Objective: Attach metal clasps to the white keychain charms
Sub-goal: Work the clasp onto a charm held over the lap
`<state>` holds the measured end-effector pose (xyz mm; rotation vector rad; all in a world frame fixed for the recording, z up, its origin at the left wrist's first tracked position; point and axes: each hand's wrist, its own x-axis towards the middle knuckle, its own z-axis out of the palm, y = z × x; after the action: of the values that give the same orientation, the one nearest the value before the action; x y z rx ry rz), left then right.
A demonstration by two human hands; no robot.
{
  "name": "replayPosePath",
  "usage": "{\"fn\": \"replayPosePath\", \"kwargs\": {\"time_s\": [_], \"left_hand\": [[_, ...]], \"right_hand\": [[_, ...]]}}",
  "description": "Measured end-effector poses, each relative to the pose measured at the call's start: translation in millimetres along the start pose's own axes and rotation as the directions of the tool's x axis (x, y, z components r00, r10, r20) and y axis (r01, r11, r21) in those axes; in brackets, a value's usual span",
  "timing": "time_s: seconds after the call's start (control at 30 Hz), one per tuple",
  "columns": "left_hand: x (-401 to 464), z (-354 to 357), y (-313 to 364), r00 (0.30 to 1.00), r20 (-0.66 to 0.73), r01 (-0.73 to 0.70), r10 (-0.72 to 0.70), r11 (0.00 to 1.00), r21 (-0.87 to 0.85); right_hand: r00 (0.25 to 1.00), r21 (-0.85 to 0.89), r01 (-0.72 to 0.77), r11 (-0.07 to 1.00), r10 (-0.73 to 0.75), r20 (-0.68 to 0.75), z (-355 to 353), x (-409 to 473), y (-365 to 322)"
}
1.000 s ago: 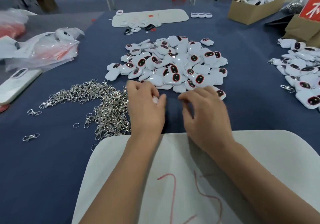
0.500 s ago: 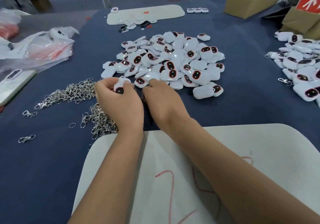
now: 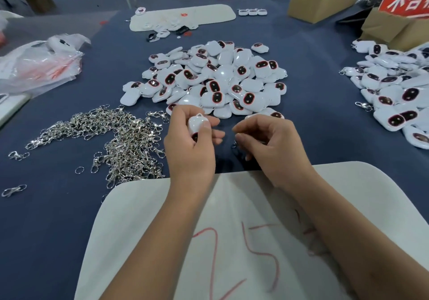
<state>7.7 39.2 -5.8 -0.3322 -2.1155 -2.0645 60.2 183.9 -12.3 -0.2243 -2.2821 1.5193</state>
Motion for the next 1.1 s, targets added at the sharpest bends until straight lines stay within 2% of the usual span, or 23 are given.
{"fn": "replayPosePath", "kwargs": {"time_s": [0.13,0.27,0.47,0.67,0.9,1.1], "left_hand": [[-9,-5,0,0.996,0.080,-0.040,0.037,0.998,0.043],[-5,-4,-2,0.995,0.095,-0.008,-0.003,0.994,0.113],[3,1,-1,0.975,0.221,-0.019,-0.032,0.974,0.227],[9,3,-4,0.958,0.285,-0.041,-0.026,0.973,0.228],[9,5,-8,0.960,0.281,-0.062,-0.011,0.967,0.248],[11,3,-8,0.966,0.258,-0.032,-0.017,0.982,0.185]], "right_hand": [[0.999,0.042,0.039,0.998,-0.039,0.012,0,-1,0],[0.997,0.077,0.082,0.994,-0.081,-0.019,0,-1,3],[0.993,0.222,0.039,0.974,-0.014,-0.114,0,1,7],[0.982,0.149,0.032,0.988,-0.003,-0.189,2,2,10],[0.982,0.137,0.077,0.988,-0.051,-0.183,3,1,8],[0.992,0.039,0.022,0.999,-0.017,-0.126,3,5,10]]}}
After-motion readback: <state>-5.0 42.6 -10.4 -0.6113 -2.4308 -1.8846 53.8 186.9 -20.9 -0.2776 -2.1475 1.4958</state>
